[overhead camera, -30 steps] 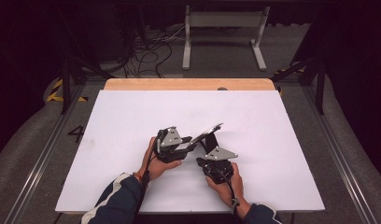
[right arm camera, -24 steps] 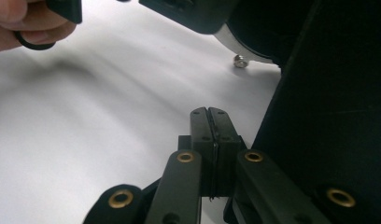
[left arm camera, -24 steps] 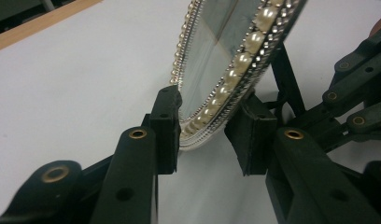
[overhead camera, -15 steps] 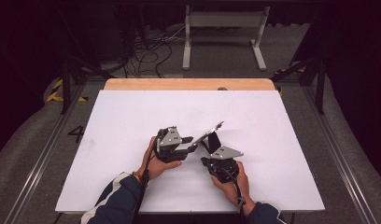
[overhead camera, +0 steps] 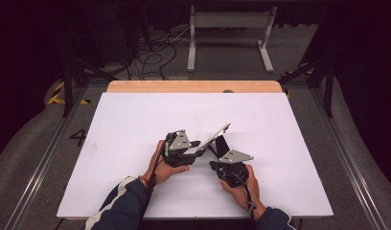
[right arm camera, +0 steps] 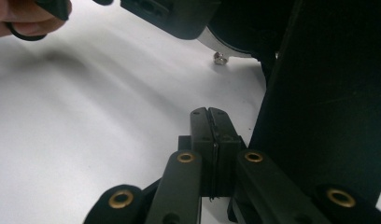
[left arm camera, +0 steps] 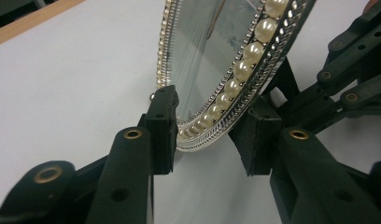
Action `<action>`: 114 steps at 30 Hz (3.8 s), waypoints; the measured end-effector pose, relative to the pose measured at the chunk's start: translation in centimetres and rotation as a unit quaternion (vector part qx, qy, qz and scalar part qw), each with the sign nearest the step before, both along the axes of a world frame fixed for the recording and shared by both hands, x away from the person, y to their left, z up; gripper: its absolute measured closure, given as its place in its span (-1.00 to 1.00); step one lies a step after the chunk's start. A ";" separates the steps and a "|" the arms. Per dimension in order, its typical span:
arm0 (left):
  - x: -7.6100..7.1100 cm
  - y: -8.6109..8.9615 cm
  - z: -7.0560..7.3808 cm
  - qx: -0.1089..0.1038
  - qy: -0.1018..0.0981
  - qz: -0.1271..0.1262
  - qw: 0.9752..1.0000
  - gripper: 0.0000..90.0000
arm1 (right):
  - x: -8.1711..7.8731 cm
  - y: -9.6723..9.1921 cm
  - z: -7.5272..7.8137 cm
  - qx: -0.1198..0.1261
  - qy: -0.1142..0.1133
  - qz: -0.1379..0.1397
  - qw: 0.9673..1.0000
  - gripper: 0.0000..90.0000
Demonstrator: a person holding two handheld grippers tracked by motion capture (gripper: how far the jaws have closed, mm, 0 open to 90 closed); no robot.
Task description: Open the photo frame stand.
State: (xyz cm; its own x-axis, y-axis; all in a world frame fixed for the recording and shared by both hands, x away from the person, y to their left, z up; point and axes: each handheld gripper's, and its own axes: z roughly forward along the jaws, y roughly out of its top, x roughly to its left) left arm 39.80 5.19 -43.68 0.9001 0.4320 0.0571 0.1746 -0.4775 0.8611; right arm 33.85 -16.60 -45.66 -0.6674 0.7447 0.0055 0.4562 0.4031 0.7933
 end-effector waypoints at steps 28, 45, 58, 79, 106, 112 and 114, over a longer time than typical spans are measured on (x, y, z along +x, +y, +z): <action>-0.6 -0.5 0.5 -0.002 -0.004 -0.031 1.000 0.52 | 0.6 -1.9 -0.4 -0.005 0.008 -0.025 1.000 1.00; -0.7 -0.7 0.3 -0.005 0.002 -0.041 0.999 0.60 | 1.3 -2.9 -0.3 -0.004 0.008 -0.040 0.999 1.00; -0.7 -1.2 0.2 -0.001 0.005 -0.048 0.999 0.61 | 1.7 -3.4 -0.3 -0.002 0.009 -0.046 0.999 1.00; -0.9 -1.8 -0.1 0.001 0.009 -0.055 0.998 0.60 | 2.4 -4.4 -0.3 -0.008 0.007 -0.056 0.998 1.00; -2.0 3.1 0.8 0.042 -0.005 -0.034 0.999 0.40 | 1.8 -5.0 0.7 0.010 0.001 -0.053 0.999 0.81; -3.3 5.4 1.0 0.054 -0.009 0.011 0.998 0.10 | 0.9 -4.5 1.5 0.025 -0.009 -0.040 0.999 0.65; -3.8 6.1 1.0 0.059 -0.013 0.018 0.998 0.00 | 0.6 -4.1 1.7 0.031 -0.013 -0.033 0.999 0.49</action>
